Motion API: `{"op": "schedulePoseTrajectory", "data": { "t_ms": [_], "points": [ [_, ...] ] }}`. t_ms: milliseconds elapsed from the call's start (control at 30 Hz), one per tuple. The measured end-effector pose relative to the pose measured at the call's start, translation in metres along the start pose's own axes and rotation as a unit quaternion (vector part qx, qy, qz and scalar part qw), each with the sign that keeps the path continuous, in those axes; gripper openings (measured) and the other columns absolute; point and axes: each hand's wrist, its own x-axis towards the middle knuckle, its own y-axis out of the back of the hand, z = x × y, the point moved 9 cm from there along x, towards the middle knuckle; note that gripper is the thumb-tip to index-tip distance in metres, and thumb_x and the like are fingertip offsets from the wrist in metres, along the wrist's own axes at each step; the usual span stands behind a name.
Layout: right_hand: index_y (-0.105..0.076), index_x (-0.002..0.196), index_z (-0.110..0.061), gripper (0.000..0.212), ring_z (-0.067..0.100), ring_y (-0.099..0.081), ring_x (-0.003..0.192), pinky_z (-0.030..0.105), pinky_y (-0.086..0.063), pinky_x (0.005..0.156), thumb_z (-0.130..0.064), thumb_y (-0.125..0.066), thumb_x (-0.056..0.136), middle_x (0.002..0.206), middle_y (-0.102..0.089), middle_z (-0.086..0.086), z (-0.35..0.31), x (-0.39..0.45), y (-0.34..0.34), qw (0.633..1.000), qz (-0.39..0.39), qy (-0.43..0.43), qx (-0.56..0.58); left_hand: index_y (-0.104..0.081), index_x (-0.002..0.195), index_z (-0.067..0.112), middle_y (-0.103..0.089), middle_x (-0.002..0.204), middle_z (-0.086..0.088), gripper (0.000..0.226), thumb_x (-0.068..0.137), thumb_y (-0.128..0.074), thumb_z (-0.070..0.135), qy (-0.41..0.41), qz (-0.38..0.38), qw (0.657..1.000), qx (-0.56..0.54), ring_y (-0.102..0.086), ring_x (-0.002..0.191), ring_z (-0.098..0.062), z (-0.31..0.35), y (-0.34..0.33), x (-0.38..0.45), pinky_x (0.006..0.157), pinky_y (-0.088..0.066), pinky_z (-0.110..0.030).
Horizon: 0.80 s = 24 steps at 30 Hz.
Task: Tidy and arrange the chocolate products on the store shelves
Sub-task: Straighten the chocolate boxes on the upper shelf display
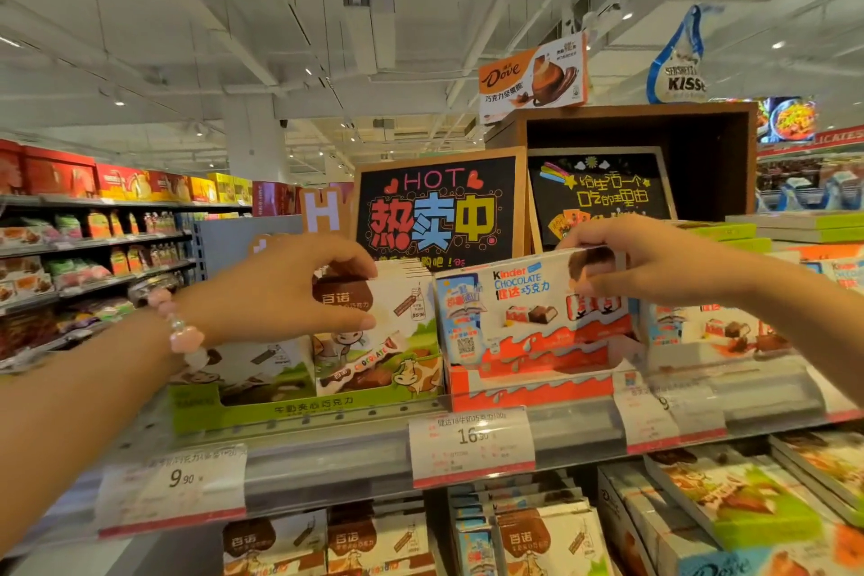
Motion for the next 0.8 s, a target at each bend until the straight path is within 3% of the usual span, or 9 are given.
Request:
{"op": "schedulePoseTrajectory", "data": {
  "t_ms": [233, 500, 667, 800],
  "points": [
    [-0.057, 0.096, -0.030, 0.010, 0.002, -0.064, 0.086, 0.020, -0.056, 0.068, -0.023, -0.060, 0.089, 0.093, -0.065, -0.013, -0.001, 0.005, -0.011, 0.998, -0.031, -0.022, -0.048, -0.060, 0.106, 0.036, -0.054, 0.107, 0.020, 0.038, 0.071, -0.074, 0.039, 0.005, 0.008, 1.000, 0.002, -0.048, 0.100, 0.009, -0.005, 0.000, -0.002, 0.076, -0.036, 0.003],
    [-0.056, 0.093, -0.029, 0.003, 0.006, -0.065, 0.084, 0.022, -0.055, 0.065, -0.026, -0.057, 0.091, 0.093, -0.066, -0.008, 0.006, 0.008, -0.012, 0.999, -0.013, -0.033, -0.032, -0.058, 0.106, 0.035, -0.050, 0.106, 0.023, 0.039, 0.071, -0.075, 0.037, 0.028, -0.007, 0.999, -0.025, -0.047, 0.096, 0.009, -0.011, -0.004, -0.002, 0.071, -0.033, 0.006],
    [-0.061, 0.094, -0.029, 0.009, 0.005, -0.062, 0.088, 0.021, -0.054, 0.068, -0.029, -0.064, 0.086, 0.094, -0.062, -0.013, 0.004, 0.002, -0.015, 0.996, -0.012, -0.002, -0.083, -0.061, 0.102, 0.034, -0.055, 0.105, 0.019, 0.034, 0.071, -0.075, 0.034, 0.017, -0.011, 0.999, -0.046, -0.050, 0.097, 0.011, -0.011, -0.005, 0.000, 0.072, -0.037, 0.003],
    [-0.051, 0.104, -0.038, 0.031, 0.003, -0.051, 0.091, 0.016, -0.044, 0.069, -0.030, -0.070, 0.081, 0.100, -0.050, -0.017, 0.002, 0.001, -0.011, 0.984, 0.031, 0.010, -0.174, -0.065, 0.099, 0.030, -0.059, 0.101, 0.017, 0.028, 0.073, -0.075, 0.028, 0.005, 0.008, 0.998, -0.059, -0.049, 0.097, 0.013, -0.007, 0.000, -0.001, 0.074, -0.038, 0.002]
  ]
}}
